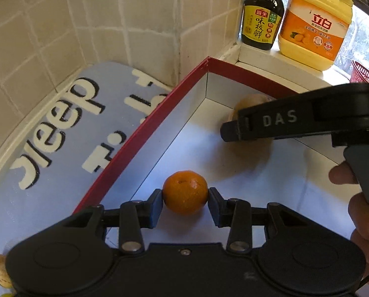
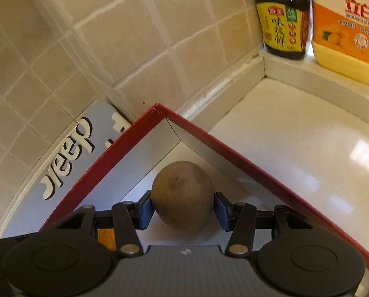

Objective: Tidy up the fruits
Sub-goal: 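Carry both fruits into the red box and open both tools, then grasp the green apple with the left tool while the right tool grasps the orange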

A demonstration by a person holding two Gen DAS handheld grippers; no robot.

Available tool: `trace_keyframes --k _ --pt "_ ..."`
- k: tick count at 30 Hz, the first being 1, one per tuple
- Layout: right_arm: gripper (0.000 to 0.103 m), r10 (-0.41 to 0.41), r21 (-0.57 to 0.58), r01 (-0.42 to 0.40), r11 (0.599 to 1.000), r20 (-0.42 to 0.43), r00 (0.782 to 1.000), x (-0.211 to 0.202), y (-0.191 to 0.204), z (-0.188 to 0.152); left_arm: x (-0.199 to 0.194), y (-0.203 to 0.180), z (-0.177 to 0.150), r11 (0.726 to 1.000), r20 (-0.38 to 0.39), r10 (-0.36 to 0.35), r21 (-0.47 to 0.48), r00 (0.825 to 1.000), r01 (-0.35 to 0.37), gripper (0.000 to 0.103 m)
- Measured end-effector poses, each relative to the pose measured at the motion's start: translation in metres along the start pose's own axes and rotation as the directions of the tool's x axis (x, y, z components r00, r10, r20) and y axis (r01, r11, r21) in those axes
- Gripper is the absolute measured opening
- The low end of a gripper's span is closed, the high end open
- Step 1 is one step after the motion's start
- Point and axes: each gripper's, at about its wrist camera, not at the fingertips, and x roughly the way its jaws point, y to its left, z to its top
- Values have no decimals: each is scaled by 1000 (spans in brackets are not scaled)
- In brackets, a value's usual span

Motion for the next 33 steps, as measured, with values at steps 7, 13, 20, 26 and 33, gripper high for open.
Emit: trace_keyframes --k 7,13,20,26,33 --pt "56 21 -5 -21 1000 9 1000 -9 0 3 -17 5 -1 1000 38 -17 -25 999 18 69" --pt "59 36 -73 -26 997 130 991 -72 16 7 -100 30 -17 998 185 -22 -61 983 34 77" --pt "60 119 -134 -94 986 195 974 -140 43 -11 -203 86 -84 972 279 113 -232 954 -47 78" --pt "61 239 -265 -188 946 173 956 -173 100 -29 -287 123 -142 912 327 302 -374 895 -171 79" --pt "66 306 -397 -250 883 84 948 -170 164 -69 -315 151 -220 807 261 432 -540 863 -240 80"
